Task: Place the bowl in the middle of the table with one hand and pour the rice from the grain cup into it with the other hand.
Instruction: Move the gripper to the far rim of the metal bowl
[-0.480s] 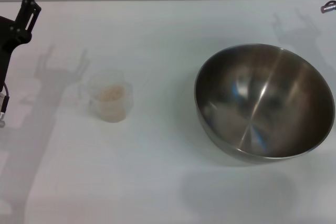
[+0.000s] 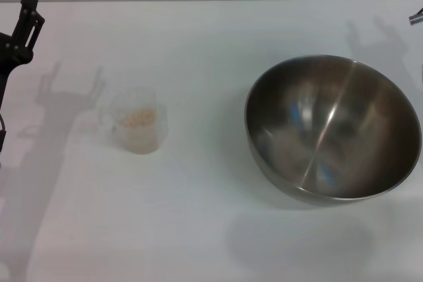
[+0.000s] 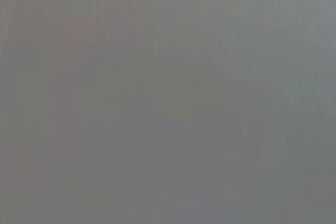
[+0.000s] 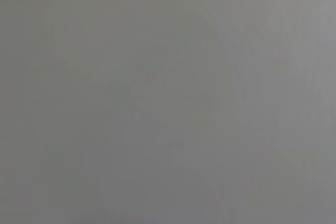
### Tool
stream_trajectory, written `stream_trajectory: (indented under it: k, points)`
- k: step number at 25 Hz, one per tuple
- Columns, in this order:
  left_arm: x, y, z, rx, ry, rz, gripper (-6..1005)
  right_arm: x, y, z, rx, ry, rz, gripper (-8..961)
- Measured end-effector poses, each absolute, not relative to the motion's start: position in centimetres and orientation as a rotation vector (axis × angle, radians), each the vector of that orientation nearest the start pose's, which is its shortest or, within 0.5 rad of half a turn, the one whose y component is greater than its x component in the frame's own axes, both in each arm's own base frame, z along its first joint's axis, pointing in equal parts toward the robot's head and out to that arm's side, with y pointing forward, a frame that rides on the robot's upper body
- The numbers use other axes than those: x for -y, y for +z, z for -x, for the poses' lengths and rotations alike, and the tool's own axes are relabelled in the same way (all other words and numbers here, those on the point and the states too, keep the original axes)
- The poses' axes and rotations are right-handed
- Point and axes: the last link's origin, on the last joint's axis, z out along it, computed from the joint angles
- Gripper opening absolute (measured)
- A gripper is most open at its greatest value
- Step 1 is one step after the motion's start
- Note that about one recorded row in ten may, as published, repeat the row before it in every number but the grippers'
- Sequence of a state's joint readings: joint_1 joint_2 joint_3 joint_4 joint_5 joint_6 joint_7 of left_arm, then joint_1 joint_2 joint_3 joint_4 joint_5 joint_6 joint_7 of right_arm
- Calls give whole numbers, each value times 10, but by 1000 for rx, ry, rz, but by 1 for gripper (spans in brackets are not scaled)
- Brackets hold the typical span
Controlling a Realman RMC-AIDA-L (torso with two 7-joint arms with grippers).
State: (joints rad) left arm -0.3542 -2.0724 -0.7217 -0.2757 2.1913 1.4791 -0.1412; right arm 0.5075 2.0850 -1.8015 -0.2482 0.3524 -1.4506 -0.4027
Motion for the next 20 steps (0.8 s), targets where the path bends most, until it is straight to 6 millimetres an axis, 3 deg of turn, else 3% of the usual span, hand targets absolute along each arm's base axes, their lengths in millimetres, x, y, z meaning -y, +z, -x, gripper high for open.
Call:
stream_trajectory:
  k: [4,12,20]
  points:
    - [-298,-1,295,381,-994,1486,844,-357,25,-245,273,588,1416,555]
    - [-296,-2,297,385,-985,1495,843,-384,15,-217,-131,676,1576,554]
    - [-294,-2,299,386,-978,1492,841,-391,16,-181,-499,523,1813,552]
